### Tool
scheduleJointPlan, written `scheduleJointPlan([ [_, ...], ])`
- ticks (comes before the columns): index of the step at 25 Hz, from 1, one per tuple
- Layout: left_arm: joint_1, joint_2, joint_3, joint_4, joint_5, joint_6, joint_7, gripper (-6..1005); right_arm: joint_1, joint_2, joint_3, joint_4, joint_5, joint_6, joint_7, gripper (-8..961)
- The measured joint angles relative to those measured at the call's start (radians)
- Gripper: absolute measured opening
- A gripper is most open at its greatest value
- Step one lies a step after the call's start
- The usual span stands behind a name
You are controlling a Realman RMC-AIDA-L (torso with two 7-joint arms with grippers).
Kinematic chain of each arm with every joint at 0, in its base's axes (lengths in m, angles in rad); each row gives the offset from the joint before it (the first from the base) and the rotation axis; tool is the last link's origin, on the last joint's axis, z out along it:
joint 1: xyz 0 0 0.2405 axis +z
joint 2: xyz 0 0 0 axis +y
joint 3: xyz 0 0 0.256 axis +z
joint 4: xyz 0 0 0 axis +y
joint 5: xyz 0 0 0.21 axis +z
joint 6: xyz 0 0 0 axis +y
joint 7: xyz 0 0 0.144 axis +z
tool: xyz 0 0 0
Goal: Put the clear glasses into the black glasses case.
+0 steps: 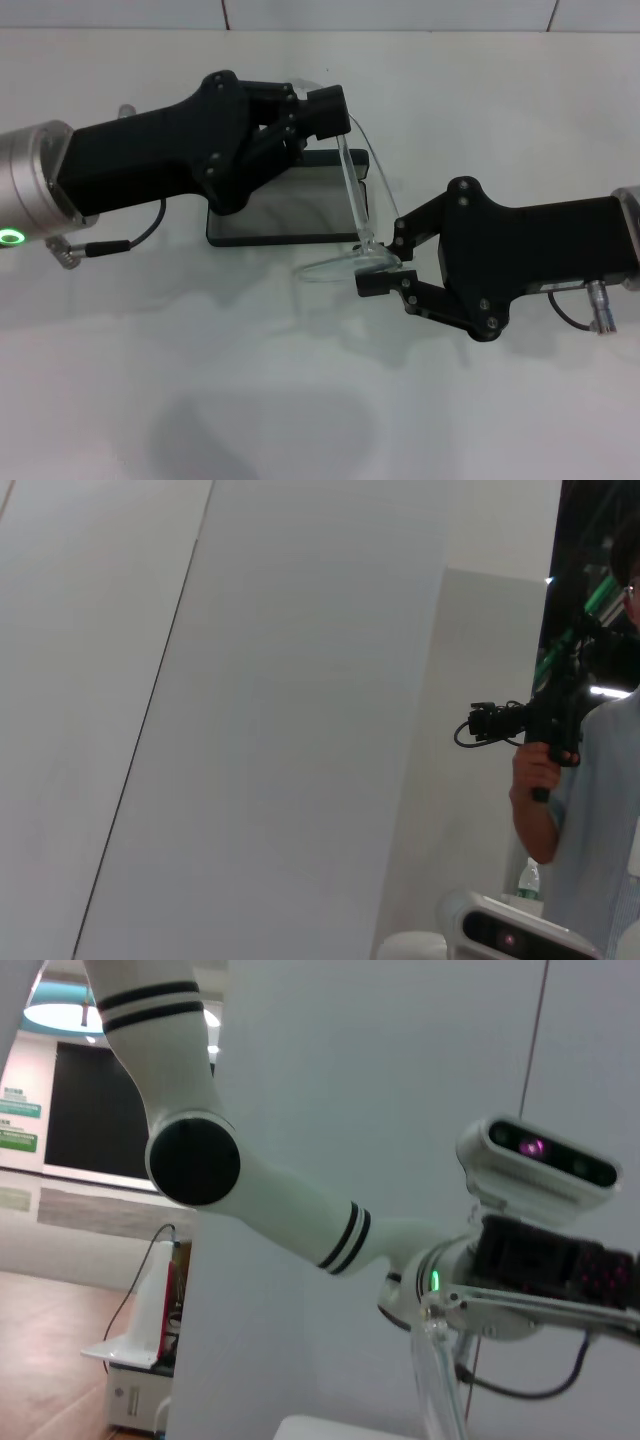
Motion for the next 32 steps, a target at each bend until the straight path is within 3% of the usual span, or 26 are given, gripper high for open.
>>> scheduleJointPlan([
  [8,-0.005,0.002,0.032,-0.055,0.022,0.002,0.002,38,0.011,-0.002,-0.008,-0.005,0.029,0.000,-0.024,113],
  [24,-0.006,0.005,0.060,-0.047,0.038,0.003,-0.024,40,0.028,-0.004,-0.001,-0.027,0.036,0.005,-0.031,113],
  [27,0.001,0.003,0.016,-0.045,0.019,0.003,-0.018,40,0.028,-0.004,-0.001,-0.021,0.036,0.006,-0.035,113],
  [32,0.019,-0.001,-0.136,-0.079,-0.005,-0.021,-0.010,40,0.020,-0.004,-0.002,-0.025,0.047,-0.010,-0.035,113],
])
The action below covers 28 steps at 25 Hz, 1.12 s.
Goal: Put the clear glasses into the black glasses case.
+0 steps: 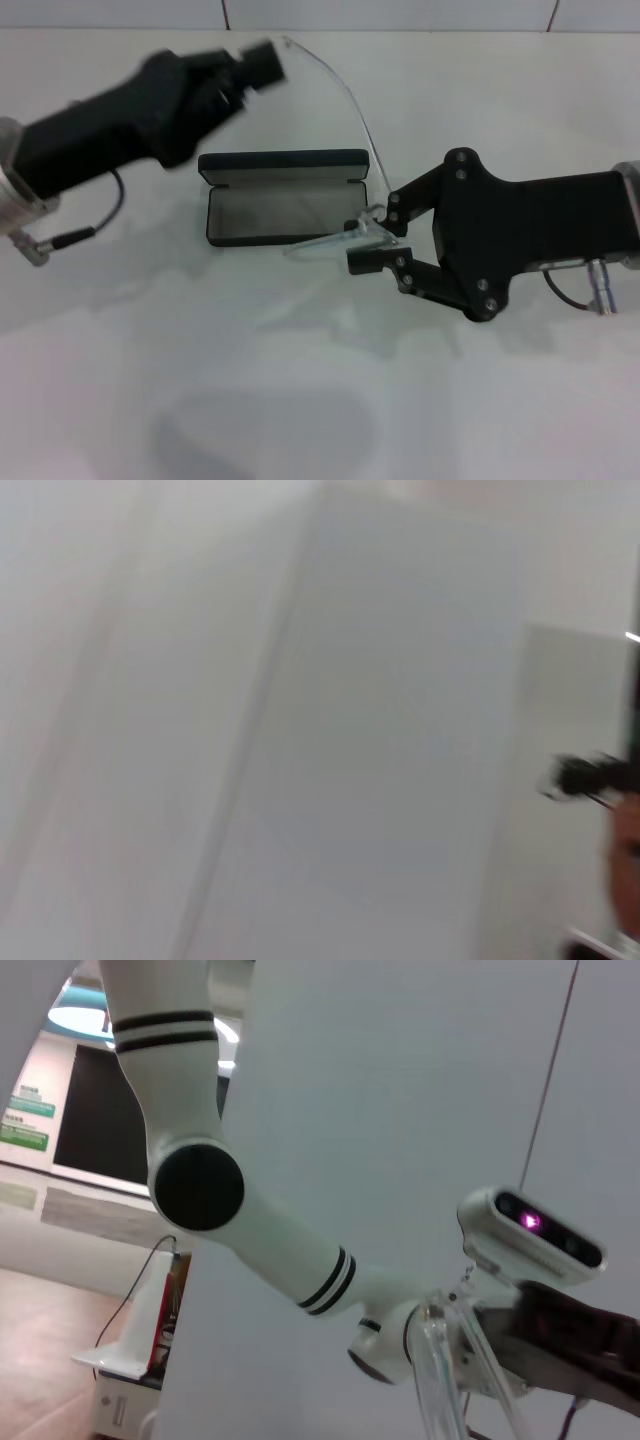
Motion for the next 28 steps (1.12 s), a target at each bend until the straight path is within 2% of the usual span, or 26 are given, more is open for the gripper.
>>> scheduleJointPlan([
  [4,0.001,0.000,-0.054,-0.042,0.000,-0.057,0.031,40,-0.003,0.001,-0.002,-0.005,0.049,-0.075,0.000,113],
  [10,-0.023,0.001,-0.019,-0.066,0.008,-0.094,0.063,41,0.010,0.000,-0.006,0.001,0.154,-0.203,0.014,113],
  [18,-0.058,-0.004,0.104,-0.074,-0.011,-0.091,0.123,41,0.064,0.003,-0.046,0.054,0.157,-0.171,0.019,113],
  [28,-0.058,-0.004,0.145,-0.070,-0.053,-0.053,0.138,40,0.072,0.000,-0.047,0.102,0.147,-0.096,0.013,113],
])
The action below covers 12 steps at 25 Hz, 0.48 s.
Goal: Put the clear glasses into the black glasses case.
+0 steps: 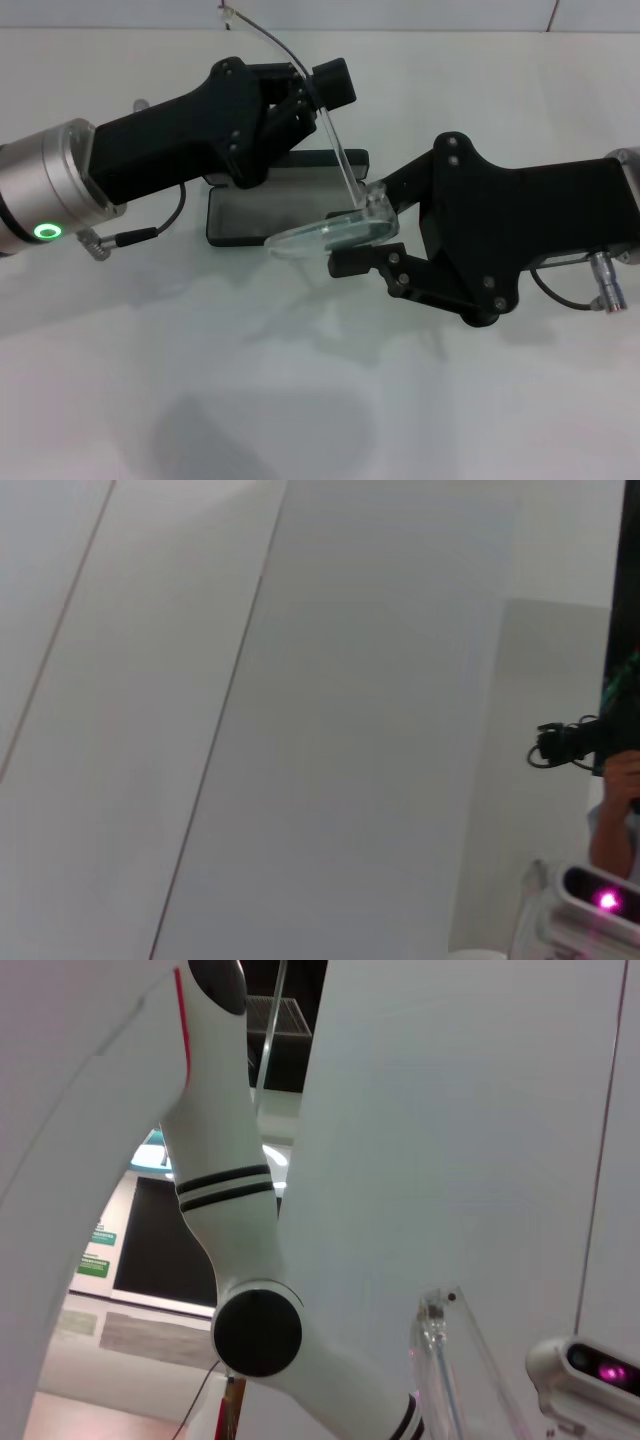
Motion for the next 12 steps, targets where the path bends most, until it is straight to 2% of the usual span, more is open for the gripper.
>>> scheduleJointPlan([
  [12,-0.012,0.001,0.023,0.002,-0.002,0.072,0.001,41,0.003,0.000,0.007,0.036,0.005,0.022,-0.001,112],
])
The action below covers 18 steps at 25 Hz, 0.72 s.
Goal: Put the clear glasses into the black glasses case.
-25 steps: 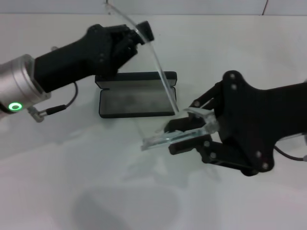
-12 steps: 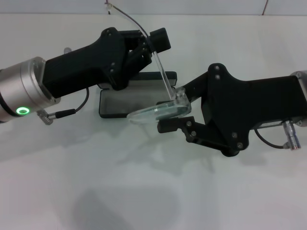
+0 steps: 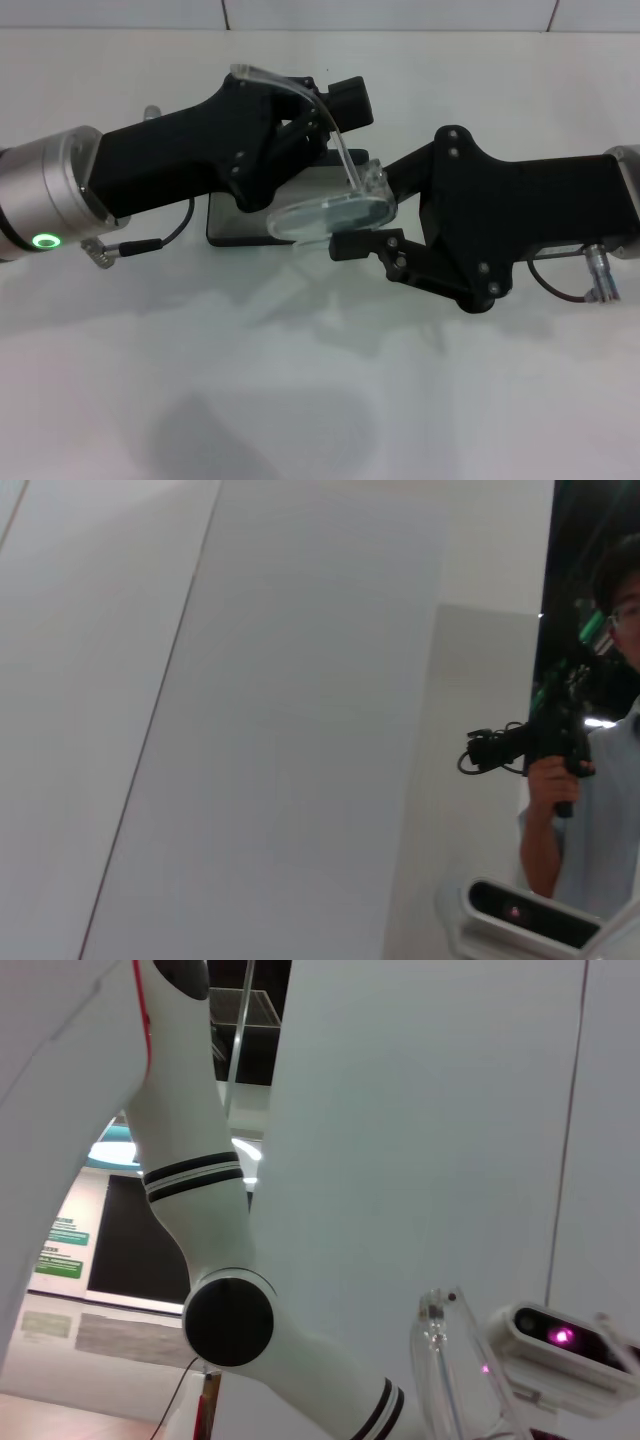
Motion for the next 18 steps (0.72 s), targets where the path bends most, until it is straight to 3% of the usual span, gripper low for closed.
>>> scheduleJointPlan([
  [18,0.000,0.001,0.003,0.002,-0.001,0.030,0.000,41,0.001,-0.002,0.001,0.003,0.002,0.060,0.000,112],
])
